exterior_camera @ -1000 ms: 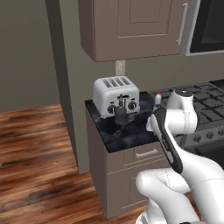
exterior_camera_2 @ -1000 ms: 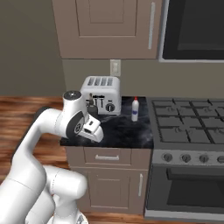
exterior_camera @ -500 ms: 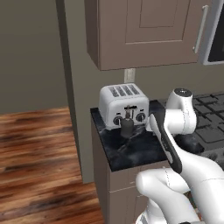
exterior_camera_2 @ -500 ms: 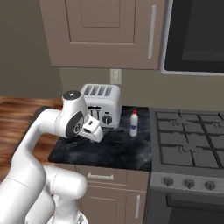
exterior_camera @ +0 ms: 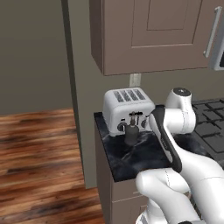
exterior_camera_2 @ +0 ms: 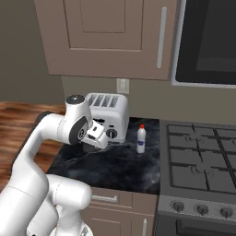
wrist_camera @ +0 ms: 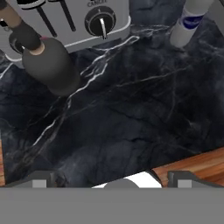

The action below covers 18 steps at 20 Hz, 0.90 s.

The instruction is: Place the drinks on the dining counter in a tight cluster.

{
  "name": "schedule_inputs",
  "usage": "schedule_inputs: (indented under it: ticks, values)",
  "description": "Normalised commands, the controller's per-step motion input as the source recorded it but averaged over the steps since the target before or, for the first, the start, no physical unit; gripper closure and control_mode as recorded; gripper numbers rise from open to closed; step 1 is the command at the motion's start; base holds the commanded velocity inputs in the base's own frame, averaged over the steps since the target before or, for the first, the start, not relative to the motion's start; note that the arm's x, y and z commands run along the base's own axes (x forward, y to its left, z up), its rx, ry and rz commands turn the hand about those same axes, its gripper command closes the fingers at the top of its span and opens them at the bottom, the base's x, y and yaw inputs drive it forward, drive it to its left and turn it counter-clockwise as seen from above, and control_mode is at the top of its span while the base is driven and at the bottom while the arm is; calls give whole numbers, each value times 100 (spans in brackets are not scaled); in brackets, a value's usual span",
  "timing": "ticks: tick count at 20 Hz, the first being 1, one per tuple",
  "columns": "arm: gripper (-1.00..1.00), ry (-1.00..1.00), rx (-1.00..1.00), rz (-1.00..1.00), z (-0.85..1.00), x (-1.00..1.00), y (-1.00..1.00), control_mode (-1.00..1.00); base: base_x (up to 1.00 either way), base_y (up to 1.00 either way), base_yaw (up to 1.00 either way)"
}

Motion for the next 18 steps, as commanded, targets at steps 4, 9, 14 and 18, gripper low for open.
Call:
schedule_inputs:
  ticks: [4,9,14,18]
  values:
    - [-100,0,0,0,0,0,0,-100,0,0,0]
    - [-100,-6,3,25,0,-4,-1,-100,0,0,0]
    - [-100,-15,9,54,-1,-2,-9,-100,0,0,0]
    - [-100,-26,8,56,0,0,-4,-100,0,0,0]
